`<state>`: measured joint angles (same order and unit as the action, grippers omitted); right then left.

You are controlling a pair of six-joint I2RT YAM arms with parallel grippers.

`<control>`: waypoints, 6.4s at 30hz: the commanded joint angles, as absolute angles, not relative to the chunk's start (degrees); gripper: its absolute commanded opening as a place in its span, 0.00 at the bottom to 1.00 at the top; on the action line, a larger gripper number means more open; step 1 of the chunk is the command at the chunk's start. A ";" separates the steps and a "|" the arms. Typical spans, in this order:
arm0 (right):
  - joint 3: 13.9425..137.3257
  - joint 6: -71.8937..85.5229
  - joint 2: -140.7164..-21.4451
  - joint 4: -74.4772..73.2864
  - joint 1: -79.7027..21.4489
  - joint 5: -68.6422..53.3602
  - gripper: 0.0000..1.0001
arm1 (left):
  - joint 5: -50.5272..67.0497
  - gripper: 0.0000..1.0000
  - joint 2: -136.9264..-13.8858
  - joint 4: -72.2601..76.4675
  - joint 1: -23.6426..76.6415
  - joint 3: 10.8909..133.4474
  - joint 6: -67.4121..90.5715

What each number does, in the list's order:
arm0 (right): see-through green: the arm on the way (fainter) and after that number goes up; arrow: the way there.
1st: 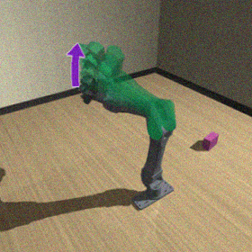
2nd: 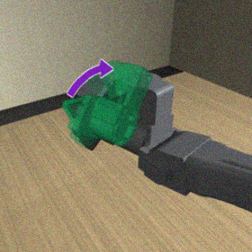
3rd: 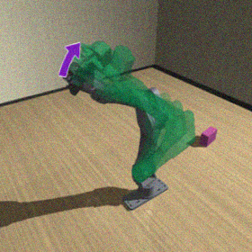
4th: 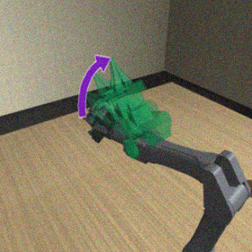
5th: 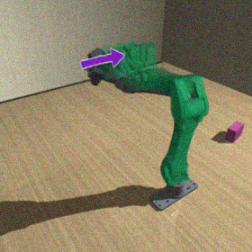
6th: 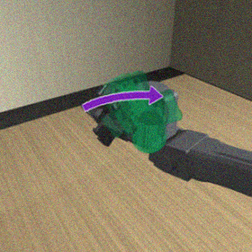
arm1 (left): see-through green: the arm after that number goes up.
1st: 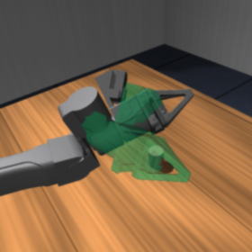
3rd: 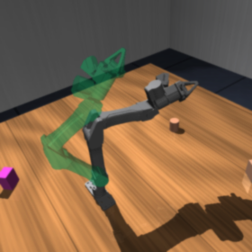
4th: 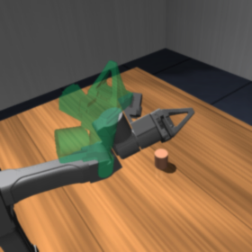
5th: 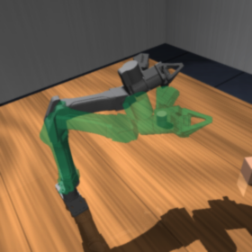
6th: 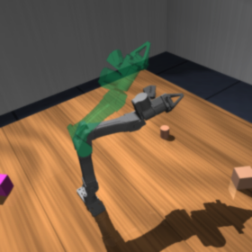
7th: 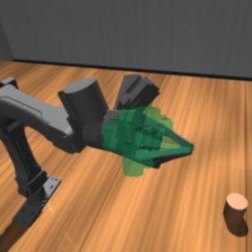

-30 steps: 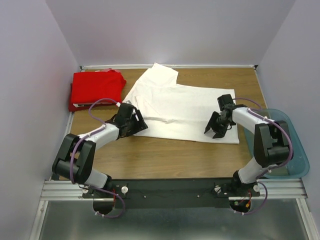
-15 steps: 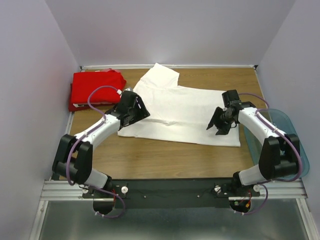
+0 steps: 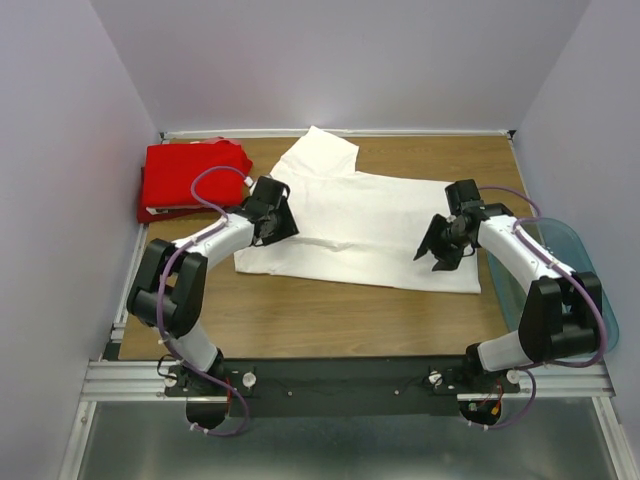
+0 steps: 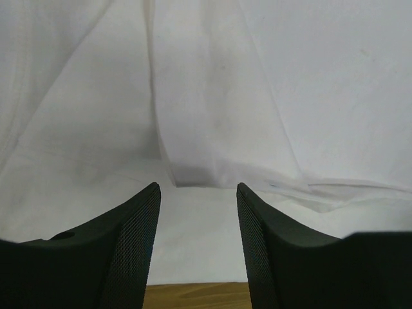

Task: Fold and stack the t-shirts
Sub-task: Fold the tshirt

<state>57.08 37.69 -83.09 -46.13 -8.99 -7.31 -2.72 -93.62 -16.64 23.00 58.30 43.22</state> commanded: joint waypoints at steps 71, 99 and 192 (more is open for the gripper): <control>63.98 31.91 -87.97 -45.45 -8.88 -8.43 0.62 | 0.44 0.59 -100.73 -12.76 26.19 74.11 34.89; 47.82 31.20 -95.19 -36.82 -9.32 -16.78 0.62 | -5.44 0.59 -89.74 -9.29 33.74 39.38 46.40; 54.58 35.59 -98.17 -40.96 -21.00 -15.91 0.62 | -3.69 0.61 -84.64 -10.81 34.10 34.10 46.23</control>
<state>54.08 33.63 -96.38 -43.07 -19.77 -17.67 -0.99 -84.20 -1.17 36.05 36.97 49.17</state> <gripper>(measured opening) 0.622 0.605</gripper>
